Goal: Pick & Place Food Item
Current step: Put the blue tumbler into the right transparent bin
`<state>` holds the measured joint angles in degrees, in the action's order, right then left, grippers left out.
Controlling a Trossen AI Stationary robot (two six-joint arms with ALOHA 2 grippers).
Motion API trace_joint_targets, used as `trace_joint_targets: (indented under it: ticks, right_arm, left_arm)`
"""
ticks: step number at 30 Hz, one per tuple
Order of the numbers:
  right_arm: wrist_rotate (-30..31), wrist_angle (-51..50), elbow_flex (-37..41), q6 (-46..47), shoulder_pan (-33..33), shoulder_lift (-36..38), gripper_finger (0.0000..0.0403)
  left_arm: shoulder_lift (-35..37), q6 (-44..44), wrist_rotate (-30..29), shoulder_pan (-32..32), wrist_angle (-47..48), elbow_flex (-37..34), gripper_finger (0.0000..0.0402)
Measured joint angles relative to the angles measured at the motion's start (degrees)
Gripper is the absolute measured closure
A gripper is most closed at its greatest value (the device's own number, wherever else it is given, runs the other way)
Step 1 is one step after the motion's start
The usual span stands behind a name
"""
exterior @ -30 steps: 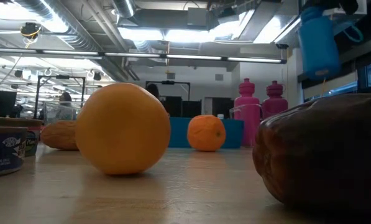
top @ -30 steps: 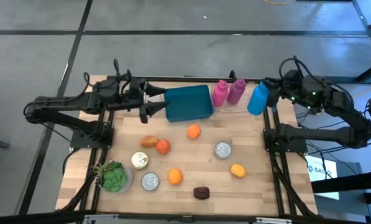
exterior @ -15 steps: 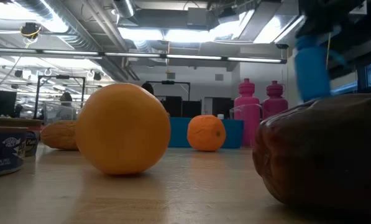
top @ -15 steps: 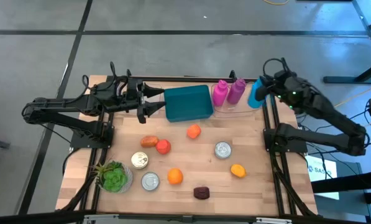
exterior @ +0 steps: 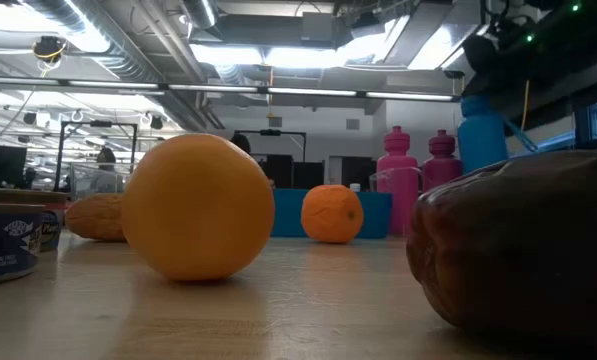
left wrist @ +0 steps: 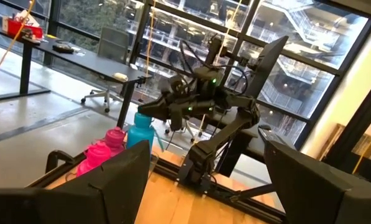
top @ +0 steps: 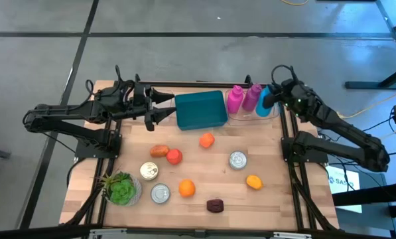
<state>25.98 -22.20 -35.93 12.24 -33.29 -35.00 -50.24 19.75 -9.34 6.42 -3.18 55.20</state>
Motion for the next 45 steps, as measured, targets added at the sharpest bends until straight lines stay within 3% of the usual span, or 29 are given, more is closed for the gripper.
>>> trace_joint_targets:
  ticks: [14,36,45]
  right_arm:
    - [0.04,9.73,9.82,0.53,-0.78,0.36,0.0345]
    - [3.77,13.99,14.00,0.52,-0.80,0.39,0.0344]
    - [4.60,13.04,14.00,0.69,-0.80,0.41,0.0302]
  left_arm:
    - [0.02,0.76,-0.13,0.00,0.00,0.00,0.0096]
    - [0.02,2.16,-1.20,0.02,0.00,0.02,0.0096]
    - [0.02,2.23,-1.27,0.01,-0.02,0.02,0.0096]
